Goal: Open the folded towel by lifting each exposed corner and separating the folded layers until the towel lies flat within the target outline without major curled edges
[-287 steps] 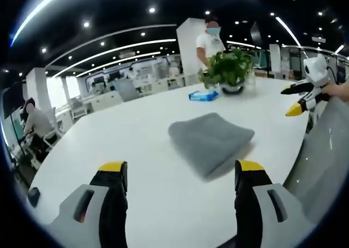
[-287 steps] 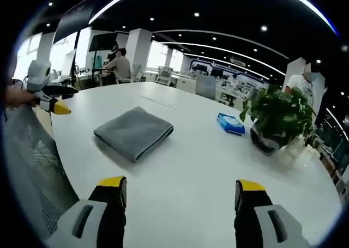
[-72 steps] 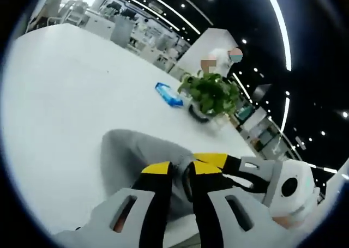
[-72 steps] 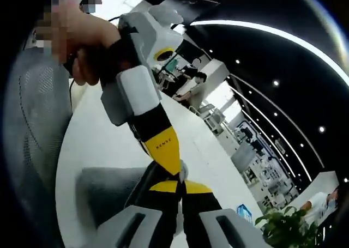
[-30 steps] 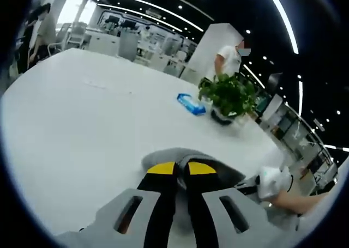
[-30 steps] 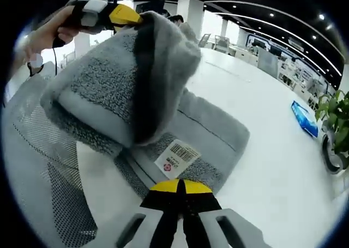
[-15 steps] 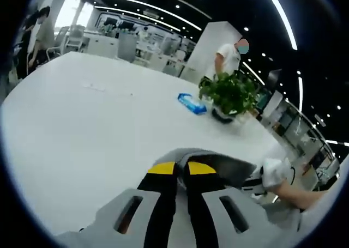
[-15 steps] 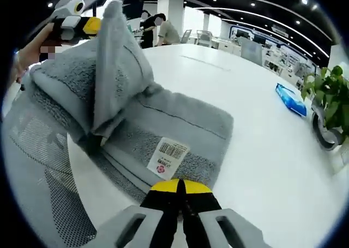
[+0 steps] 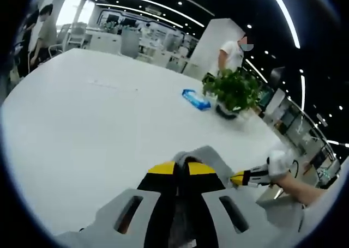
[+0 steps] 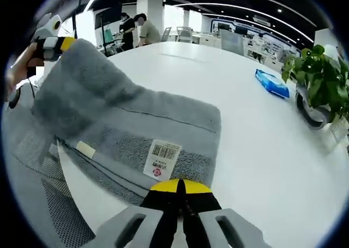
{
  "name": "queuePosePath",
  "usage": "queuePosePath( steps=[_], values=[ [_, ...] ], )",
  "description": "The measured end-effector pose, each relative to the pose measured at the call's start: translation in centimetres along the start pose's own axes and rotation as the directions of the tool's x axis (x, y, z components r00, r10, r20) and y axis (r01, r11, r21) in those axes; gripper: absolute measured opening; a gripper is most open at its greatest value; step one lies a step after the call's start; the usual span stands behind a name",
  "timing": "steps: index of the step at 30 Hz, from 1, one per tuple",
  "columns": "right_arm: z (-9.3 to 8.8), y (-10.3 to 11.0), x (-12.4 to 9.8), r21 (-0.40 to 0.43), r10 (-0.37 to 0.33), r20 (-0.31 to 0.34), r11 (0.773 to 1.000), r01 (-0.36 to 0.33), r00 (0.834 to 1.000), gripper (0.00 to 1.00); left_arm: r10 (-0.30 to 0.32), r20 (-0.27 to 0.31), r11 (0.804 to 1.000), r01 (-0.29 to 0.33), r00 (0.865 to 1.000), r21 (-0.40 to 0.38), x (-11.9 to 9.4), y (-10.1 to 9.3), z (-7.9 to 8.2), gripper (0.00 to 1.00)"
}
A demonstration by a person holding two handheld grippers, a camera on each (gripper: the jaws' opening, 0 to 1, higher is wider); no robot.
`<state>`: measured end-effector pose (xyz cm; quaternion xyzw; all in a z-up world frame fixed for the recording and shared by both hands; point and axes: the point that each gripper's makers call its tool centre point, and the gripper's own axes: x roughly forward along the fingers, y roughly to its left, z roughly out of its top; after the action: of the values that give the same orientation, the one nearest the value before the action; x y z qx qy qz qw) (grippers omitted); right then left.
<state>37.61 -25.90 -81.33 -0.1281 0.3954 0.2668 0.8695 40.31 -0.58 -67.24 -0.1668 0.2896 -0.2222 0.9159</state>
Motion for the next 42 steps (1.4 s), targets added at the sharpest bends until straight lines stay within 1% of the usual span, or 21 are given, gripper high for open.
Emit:
queuePosePath(
  steps=[2, 4, 14, 21, 23, 30, 34, 38, 42],
  values=[
    [-0.1, -0.2, 0.0, -0.003, -0.008, -0.002, 1.0, 0.008, 1.0, 0.0, 0.013, -0.005, 1.0, -0.013, 1.0, 0.008, -0.1, 0.4, -0.3, 0.04],
    [-0.1, -0.2, 0.0, -0.002, -0.01, -0.003, 1.0, 0.01, 1.0, 0.0, 0.007, -0.005, 1.0, -0.007, 1.0, -0.012, -0.1, 0.6, -0.3, 0.04],
    [-0.2, -0.5, -0.1, 0.002, -0.02, -0.005, 1.0, 0.02, 1.0, 0.0, 0.054, -0.017, 0.998, -0.054, 0.998, -0.032, -0.2, 2.2, -1.2, 0.04],
    [-0.2, -0.5, -0.1, -0.005, -0.023, -0.006, 1.0, 0.023, 1.0, 0.0, 0.1, -0.039, 0.994, -0.101, 0.994, -0.039, -0.2, 4.3, -2.2, 0.04],
    [-0.2, -0.5, -0.1, 0.0, -0.023, -0.004, 1.0, 0.023, 1.0, 0.0, 0.119, -0.053, 0.992, -0.121, 0.991, -0.033, -0.2, 5.2, -2.6, 0.05],
    [-0.2, -0.5, -0.1, -0.001, -0.023, -0.003, 1.0, 0.023, 1.0, 0.0, 0.152, -0.108, 0.987, -0.156, 0.982, -0.029, 0.3, 7.7, -4.0, 0.05],
    [-0.1, -0.5, -0.1, -0.002, -0.023, -0.002, 1.0, 0.023, 1.0, 0.0, 0.165, -0.132, 0.985, -0.17, 0.977, -0.027, 1.0, 8.8, -4.7, 0.05],
    [-0.1, -0.5, -0.1, -0.008, -0.025, -0.002, 1.0, 0.025, 1.0, 0.0, 0.184, -0.166, 0.983, -0.185, 0.969, 0.008, 1.6, 9.9, -5.8, 0.05],
    [-0.1, -0.5, -0.1, -0.005, -0.024, -0.001, 1.0, 0.024, 1.0, 0.0, 0.187, -0.186, 0.982, -0.188, 0.965, 0.014, 2.1, 10.7, -6.4, 0.05]
  ],
)
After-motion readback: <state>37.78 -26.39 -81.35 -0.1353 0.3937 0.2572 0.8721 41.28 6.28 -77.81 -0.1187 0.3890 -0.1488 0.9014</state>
